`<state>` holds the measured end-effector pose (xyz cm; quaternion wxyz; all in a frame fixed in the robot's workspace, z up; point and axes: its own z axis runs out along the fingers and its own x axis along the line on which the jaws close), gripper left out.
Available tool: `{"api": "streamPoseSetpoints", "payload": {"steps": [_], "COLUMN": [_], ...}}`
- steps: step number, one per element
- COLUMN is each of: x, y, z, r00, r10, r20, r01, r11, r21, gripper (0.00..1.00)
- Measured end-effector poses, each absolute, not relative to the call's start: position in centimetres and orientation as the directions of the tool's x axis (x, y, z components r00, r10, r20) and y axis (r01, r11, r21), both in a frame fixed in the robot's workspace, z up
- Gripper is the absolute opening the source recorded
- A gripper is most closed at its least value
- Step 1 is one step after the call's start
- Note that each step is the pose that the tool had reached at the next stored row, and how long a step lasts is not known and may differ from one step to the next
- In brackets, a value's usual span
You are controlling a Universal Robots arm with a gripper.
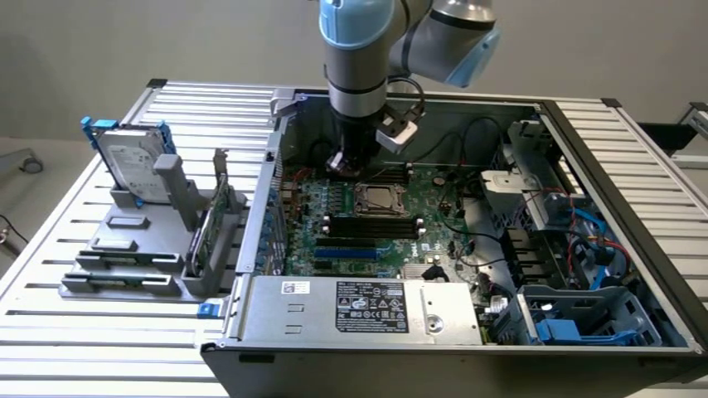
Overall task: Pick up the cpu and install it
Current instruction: 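Close the cpu cover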
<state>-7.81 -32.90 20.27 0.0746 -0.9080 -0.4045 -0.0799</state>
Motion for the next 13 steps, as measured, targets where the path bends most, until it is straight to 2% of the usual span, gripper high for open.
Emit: {"api": "streamPoseSetpoints", "payload": {"steps": [13], "x": [-8.25], "y": [-32.44], "z": [20.12], "r00": [0.661], "r10": [0.725], "r20": [0.193], "r01": [0.745], "r11": [-0.665], "r21": [-0.053], "gripper": [0.11]}}
